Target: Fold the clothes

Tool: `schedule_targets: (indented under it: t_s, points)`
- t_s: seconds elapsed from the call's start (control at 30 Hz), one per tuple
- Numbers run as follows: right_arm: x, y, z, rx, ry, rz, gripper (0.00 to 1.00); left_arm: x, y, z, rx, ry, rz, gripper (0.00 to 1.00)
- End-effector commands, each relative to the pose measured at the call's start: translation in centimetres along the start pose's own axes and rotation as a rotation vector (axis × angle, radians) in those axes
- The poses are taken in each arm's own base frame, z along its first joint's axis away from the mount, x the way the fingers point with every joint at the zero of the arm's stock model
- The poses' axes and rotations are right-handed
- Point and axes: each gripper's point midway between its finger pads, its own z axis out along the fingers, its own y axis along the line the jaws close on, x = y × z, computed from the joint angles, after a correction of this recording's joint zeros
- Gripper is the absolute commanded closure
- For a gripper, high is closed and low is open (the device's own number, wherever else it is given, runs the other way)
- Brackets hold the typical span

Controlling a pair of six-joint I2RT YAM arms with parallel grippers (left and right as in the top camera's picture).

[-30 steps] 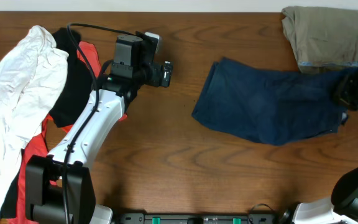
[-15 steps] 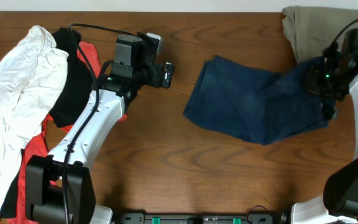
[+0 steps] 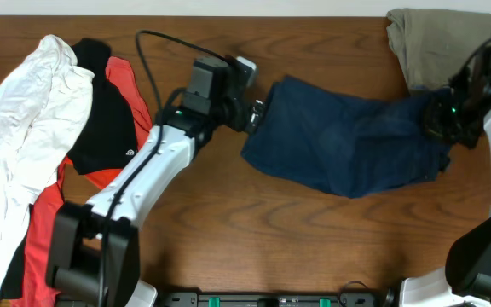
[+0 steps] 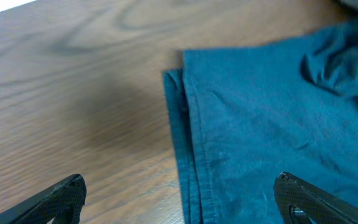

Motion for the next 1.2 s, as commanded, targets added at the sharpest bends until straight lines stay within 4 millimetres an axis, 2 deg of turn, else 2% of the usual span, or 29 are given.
schedule_targets:
  t_s: [0.0, 0.03, 0.1, 0.13, 0.17, 0.2, 0.27, 0.4, 0.5, 0.77, 0.97, 1.17]
  points:
    - [1.4, -2.0, 1.5, 0.022, 0.04, 0.062, 0.98, 0.0, 0.1, 1.2, 0.007, 0.011, 0.027, 0.02]
    - [1.9, -2.4, 2.2, 0.026, 0.055, 0.072, 0.93, 0.1, 0.1, 1.3, 0.007, 0.014, 0.027, 0.02]
    - [3.2, -3.3, 3.6, 0.037, 0.09, 0.091, 0.6, 0.2, 0.1, 1.5, 0.007, 0.018, 0.03, 0.02]
    - [3.7, -3.8, 4.0, 0.048, 0.104, 0.105, 0.4, 0.2, 0.1, 1.5, 0.007, 0.019, 0.037, 0.02]
    - [4.4, -4.6, 4.4, 0.069, 0.123, 0.128, 0.27, 0.2, 0.1, 1.5, 0.007, 0.017, 0.042, 0.02]
    - [5.0, -5.4, 4.8, 0.091, 0.139, 0.154, 0.16, 0.1, 0.1, 1.5, 0.007, 0.013, 0.05, 0.02]
    - [5.8, -7.1, 5.1, 0.122, 0.16, 0.195, 0.05, -0.1, 0.2, 1.5, 0.006, 0.005, 0.058, 0.02]
    - [6.0, -10.0, 5.0, 0.14, 0.156, 0.282, 0.01, -0.4, 0.2, 1.5, 0.005, -0.008, 0.061, 0.02]
    - [5.8, -11.2, 4.9, 0.133, 0.142, 0.298, 0.01, -0.4, 0.2, 1.5, 0.005, -0.009, 0.061, 0.02]
    - [6.1, -11.9, 7.4, 0.14, 0.102, 0.283, 0.01, -0.4, 0.2, 1.5, 0.005, -0.008, 0.061, 0.02]
    - [5.4, -12.6, 9.6, 0.148, 0.017, 0.259, 0.01, -0.4, 0.2, 1.5, 0.005, -0.008, 0.061, 0.02]
    - [5.1, -12.6, 11.2, 0.131, -0.04, 0.244, 0.07, -0.4, 0.2, 1.5, 0.005, -0.007, 0.06, 0.02]
